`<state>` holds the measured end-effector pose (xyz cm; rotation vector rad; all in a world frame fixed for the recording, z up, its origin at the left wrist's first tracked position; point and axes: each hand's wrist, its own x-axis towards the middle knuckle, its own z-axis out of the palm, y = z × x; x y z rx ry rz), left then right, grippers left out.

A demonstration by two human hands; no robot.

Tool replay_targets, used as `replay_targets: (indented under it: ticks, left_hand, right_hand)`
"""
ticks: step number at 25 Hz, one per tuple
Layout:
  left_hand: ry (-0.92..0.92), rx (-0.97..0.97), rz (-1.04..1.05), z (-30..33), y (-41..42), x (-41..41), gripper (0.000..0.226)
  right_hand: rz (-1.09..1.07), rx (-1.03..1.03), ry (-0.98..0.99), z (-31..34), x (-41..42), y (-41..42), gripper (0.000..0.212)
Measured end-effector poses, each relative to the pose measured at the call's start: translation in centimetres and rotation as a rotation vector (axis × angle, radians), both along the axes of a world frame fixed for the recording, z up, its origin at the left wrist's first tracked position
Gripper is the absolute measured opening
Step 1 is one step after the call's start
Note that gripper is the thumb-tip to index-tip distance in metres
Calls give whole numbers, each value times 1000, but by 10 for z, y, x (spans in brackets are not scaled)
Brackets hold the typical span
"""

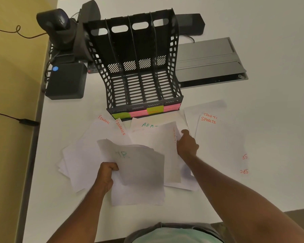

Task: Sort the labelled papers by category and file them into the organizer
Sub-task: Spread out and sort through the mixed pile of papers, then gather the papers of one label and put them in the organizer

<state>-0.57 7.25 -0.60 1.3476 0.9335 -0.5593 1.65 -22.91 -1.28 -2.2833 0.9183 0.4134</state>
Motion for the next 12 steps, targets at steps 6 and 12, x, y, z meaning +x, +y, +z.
replay_targets:
  ticks: [6, 12]
  left_hand:
    - [-117, 70, -142, 9, -10, 7, 30]
    - [-463, 387, -460, 24, -26, 9, 100]
  right_hand:
    - [-41, 2, -306, 73, -9, -17, 21]
    - [88, -108, -711, 199, 18, -48, 22]
